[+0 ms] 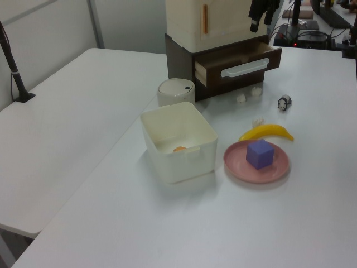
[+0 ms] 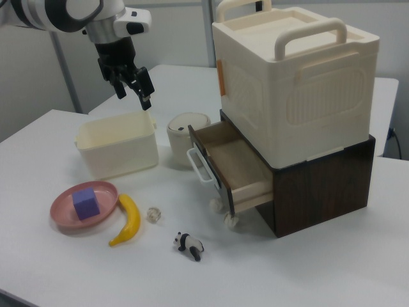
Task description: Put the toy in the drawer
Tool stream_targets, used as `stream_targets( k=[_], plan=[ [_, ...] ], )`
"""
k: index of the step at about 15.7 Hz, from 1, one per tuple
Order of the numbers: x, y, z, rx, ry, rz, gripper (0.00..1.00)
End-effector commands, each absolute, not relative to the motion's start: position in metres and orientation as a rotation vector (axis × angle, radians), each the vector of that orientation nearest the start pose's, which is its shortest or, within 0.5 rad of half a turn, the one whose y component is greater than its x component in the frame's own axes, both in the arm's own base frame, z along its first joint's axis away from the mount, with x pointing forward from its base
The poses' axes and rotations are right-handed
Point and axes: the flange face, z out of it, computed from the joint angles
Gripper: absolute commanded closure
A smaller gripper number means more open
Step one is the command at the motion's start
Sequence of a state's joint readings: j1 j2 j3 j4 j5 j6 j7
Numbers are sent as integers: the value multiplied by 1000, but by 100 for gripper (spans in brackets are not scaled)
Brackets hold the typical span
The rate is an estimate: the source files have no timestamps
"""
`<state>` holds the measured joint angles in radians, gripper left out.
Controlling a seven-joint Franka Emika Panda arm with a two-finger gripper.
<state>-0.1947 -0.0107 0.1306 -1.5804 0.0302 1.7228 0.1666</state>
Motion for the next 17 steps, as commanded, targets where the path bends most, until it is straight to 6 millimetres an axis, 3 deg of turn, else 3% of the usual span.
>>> stream_targets(
  k=[1, 11, 17],
  plan=[
    [555, -37, 647, -3056, 348, -167, 0],
    [556, -33, 648, -3000, 355, -151, 0],
    [548, -44, 655, -2986, 385, -85, 0]
  ],
)
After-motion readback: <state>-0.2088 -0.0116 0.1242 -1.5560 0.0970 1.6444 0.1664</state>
